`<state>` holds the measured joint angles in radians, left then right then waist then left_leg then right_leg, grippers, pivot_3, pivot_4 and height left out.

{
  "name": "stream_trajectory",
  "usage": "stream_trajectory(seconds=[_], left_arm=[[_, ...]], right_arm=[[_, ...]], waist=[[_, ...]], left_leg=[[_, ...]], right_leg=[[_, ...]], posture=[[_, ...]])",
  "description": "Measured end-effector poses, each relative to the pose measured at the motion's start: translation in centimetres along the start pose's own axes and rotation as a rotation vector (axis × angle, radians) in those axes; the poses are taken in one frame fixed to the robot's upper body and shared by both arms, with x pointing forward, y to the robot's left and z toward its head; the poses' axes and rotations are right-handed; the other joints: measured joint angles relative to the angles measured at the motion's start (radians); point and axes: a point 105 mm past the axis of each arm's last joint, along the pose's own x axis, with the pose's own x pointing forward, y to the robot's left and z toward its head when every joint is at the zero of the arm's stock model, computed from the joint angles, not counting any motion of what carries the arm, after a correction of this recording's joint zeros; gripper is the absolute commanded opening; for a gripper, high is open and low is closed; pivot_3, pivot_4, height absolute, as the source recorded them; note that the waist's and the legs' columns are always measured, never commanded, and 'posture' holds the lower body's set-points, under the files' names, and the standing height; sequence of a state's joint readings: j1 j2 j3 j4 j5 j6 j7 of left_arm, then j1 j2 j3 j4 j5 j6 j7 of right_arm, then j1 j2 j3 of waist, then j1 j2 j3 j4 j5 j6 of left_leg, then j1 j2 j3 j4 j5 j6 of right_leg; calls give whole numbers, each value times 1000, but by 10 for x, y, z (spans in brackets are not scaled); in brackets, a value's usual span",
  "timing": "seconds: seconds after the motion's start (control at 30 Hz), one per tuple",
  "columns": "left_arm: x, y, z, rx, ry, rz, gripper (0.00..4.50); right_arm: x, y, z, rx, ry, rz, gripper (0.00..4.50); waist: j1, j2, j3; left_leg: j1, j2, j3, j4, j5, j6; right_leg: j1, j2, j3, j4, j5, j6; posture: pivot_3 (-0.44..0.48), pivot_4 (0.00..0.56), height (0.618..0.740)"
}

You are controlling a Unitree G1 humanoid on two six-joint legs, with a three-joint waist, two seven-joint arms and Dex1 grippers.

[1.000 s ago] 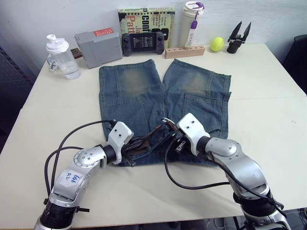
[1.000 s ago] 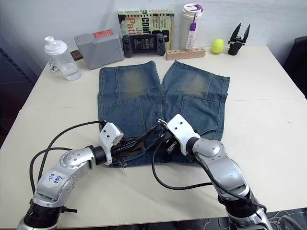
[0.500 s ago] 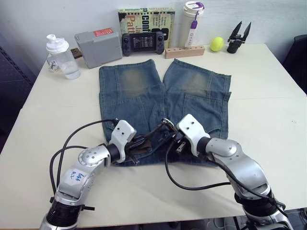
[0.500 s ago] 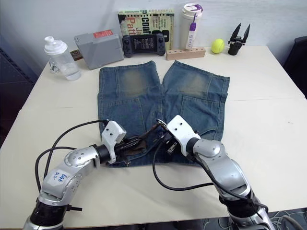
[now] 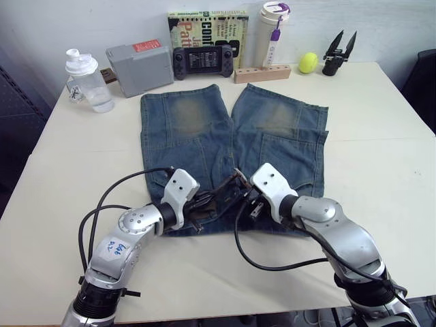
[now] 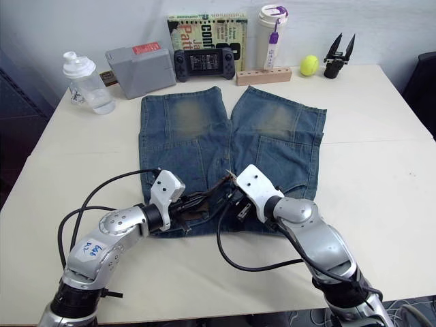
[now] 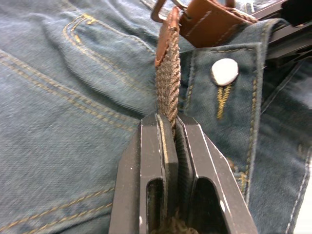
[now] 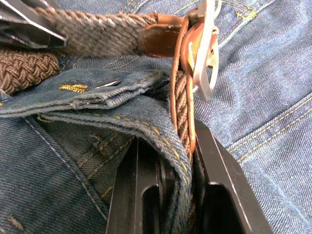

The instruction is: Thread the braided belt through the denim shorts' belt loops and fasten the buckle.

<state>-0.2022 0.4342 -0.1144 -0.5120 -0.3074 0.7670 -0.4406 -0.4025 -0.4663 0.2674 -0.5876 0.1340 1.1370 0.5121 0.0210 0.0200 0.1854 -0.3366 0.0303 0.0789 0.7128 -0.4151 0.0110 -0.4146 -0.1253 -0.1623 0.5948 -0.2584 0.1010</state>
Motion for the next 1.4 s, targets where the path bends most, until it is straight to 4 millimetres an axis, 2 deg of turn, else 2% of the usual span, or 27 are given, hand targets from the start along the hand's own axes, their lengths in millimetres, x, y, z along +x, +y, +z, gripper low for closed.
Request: stream_trajectory(seconds=[0.4,0.87,1.13,1.4], left_arm=[[-2,-8,2,15,-16,-14,0],[0,-8,9,130,-84,7,0],[-18,-3,-15,70,-19,29,0],[-20,-2,-15,72,-23,32,0]], right_arm=[[0,2,-1,56,-3,38,69],[-7,8,-7,77,41,144,69],[-2,-1,-5,172,8,114,69],[-2,-3,0,207,-23,108,69]], waist=[[0,0,0],[1,0,0],[0,0,0],[0,0,0]], left_leg=[[0,0,0,0,0,0],[0,0,0,0,0,0],[-1,0,-1,0,0,0],[-1,0,-1,0,0,0]], right_leg=[[0,0,0,0,0,0],[0,0,0,0,0,0],[-1,0,0,0,0,0],[-1,-1,0,0,0,0]], posture=[[0,150,726],[0,150,726],[0,150,726],[0,150,726]])
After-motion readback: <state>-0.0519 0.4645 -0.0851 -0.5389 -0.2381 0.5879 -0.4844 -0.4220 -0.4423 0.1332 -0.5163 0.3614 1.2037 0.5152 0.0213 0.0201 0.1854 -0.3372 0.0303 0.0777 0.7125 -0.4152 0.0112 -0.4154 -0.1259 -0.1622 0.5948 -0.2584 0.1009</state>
